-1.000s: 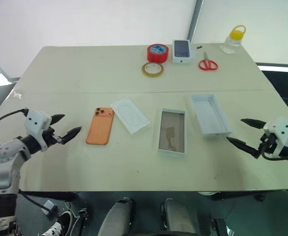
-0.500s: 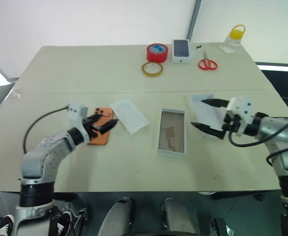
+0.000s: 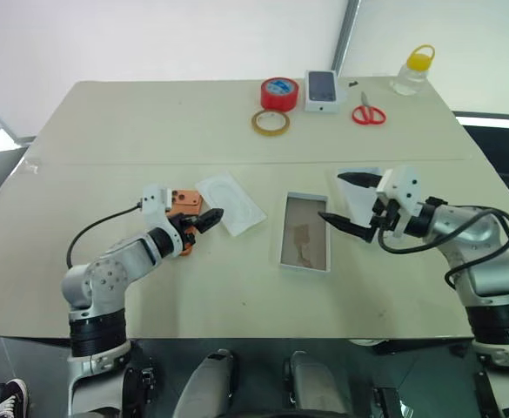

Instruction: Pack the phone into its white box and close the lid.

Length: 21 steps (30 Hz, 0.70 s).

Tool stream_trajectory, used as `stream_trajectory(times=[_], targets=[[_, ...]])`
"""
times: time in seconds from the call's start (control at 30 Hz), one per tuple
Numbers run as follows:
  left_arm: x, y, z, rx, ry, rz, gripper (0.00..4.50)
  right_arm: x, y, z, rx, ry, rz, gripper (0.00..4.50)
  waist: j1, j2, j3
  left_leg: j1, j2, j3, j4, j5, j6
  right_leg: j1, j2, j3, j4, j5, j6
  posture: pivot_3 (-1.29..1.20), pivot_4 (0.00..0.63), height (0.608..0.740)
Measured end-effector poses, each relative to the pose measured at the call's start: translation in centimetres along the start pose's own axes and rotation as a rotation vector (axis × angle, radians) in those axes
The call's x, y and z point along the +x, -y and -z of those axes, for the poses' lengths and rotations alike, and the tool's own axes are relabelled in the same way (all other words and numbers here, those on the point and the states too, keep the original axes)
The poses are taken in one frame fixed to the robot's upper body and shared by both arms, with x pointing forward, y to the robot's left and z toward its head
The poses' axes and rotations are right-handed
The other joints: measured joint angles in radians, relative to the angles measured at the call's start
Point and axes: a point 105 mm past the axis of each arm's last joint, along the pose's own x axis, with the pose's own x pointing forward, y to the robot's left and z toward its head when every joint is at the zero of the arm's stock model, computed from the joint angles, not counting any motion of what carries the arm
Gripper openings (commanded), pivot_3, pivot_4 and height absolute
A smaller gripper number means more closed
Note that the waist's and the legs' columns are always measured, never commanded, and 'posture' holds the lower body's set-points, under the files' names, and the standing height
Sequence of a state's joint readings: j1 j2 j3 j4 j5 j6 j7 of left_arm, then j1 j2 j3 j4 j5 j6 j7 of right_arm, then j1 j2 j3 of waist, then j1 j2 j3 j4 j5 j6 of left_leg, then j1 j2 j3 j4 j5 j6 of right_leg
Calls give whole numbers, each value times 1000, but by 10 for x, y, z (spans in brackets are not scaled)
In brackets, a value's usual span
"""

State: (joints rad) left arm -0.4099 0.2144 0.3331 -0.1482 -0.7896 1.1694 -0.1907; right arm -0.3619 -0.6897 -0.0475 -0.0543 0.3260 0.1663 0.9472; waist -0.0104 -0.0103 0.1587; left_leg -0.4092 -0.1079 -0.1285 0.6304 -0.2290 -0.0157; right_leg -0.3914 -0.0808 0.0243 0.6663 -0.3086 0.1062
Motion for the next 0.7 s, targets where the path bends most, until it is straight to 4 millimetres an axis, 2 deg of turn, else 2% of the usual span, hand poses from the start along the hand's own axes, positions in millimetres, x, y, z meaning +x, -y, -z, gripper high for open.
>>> stream_trajectory(times=[0.13, 0.47, 0.57, 0.7], targets=[[12, 7, 10, -70, -54, 35, 4500, 1, -1, 1, -1, -3, 2, 4486, -2, 0, 0, 0, 0, 0, 0, 2, -4, 0, 0, 0, 0, 0, 0, 0, 150, 740], [30, 14, 7, -154, -43, 53, 4500, 2, 1, 0, -5, -2, 16, 4486, 3, 0, 0, 0, 0, 0, 0, 2, -4, 1, 0, 0, 0, 0, 0, 0, 150, 740], [36, 13, 8, -197, -27, 48, 3642, 2, 1, -1, -9, 0, 22, 4500, 2, 0, 0, 0, 0, 0, 0, 2, -4, 1, 0, 0, 0, 0, 0, 0, 150, 740], [40, 9, 16, -229, -46, 26, 1557, 2, 1, -3, -16, 5, 26, 4500, 2, -1, 0, 0, 0, 0, 0, 2, -4, 1, 0, 0, 0, 0, 0, 0, 150, 740]])
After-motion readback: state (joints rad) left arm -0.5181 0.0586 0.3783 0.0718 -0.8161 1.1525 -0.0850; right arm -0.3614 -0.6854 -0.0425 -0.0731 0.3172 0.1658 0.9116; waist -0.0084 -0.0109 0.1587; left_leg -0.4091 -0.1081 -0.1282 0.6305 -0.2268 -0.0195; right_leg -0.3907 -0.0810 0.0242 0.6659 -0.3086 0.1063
